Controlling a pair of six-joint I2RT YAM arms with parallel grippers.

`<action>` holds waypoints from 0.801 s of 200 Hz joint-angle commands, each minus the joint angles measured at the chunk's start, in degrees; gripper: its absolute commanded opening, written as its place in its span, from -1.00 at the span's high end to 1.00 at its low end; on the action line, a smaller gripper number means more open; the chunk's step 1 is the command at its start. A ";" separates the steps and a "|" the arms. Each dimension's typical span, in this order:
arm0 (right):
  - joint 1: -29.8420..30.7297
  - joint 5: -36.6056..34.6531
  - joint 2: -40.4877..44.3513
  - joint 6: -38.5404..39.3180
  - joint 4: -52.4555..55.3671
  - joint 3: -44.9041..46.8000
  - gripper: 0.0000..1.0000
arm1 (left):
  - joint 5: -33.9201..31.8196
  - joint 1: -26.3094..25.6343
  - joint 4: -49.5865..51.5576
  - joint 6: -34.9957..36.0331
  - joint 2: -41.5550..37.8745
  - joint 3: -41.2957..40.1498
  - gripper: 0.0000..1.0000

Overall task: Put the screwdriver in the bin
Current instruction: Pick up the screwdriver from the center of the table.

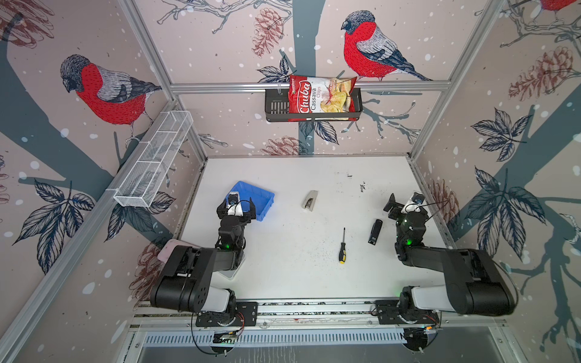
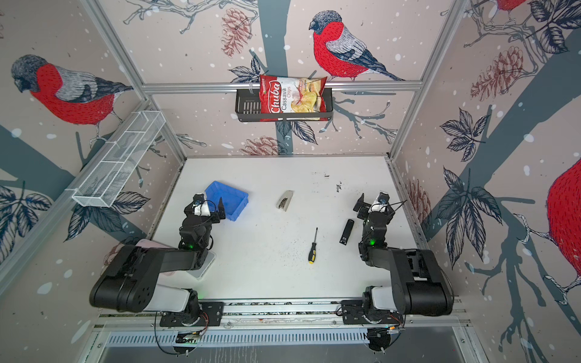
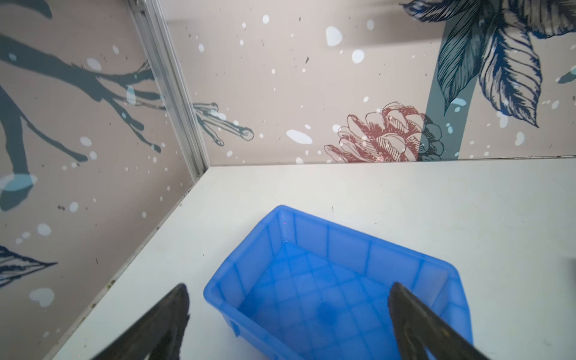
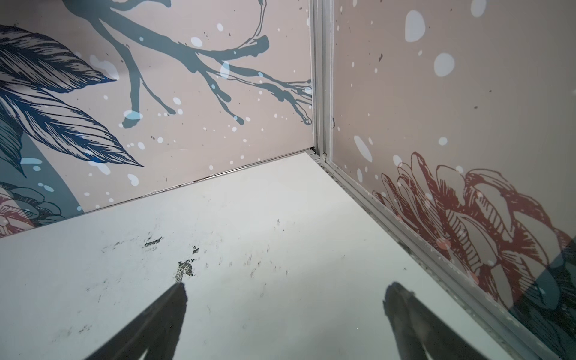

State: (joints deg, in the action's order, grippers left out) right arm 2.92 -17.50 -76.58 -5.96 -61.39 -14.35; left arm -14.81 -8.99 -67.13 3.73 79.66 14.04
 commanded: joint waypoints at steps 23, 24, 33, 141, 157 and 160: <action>0.16 3.02 9.92 1.72 9.13 -0.90 -0.99 | -1.39 -2.76 12.13 2.02 -11.15 1.85 -0.95; 0.16 3.09 10.20 1.73 9.42 -0.92 -0.99 | -1.20 -2.86 12.61 2.00 -11.43 1.99 -0.95; 0.17 4.03 12.55 1.67 11.17 -0.94 -0.99 | 0.59 -3.11 17.00 1.71 -14.22 3.00 -0.95; 2.96 22.98 40.37 18.37 50.79 -6.91 -0.99 | -6.24 -25.81 48.88 -11.64 -20.47 18.42 -0.96; 3.23 25.71 43.44 23.27 56.86 -7.91 -0.99 | -6.85 -29.45 51.04 -15.45 -17.04 21.49 -0.96; 3.23 26.26 43.90 24.25 57.94 -8.10 -0.99 | -6.72 -30.00 51.25 -16.00 -16.48 22.02 -0.96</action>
State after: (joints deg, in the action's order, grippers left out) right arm 5.87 2.13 -35.83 8.16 -16.58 -20.99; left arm -19.62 -35.14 -21.76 -5.50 59.75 32.58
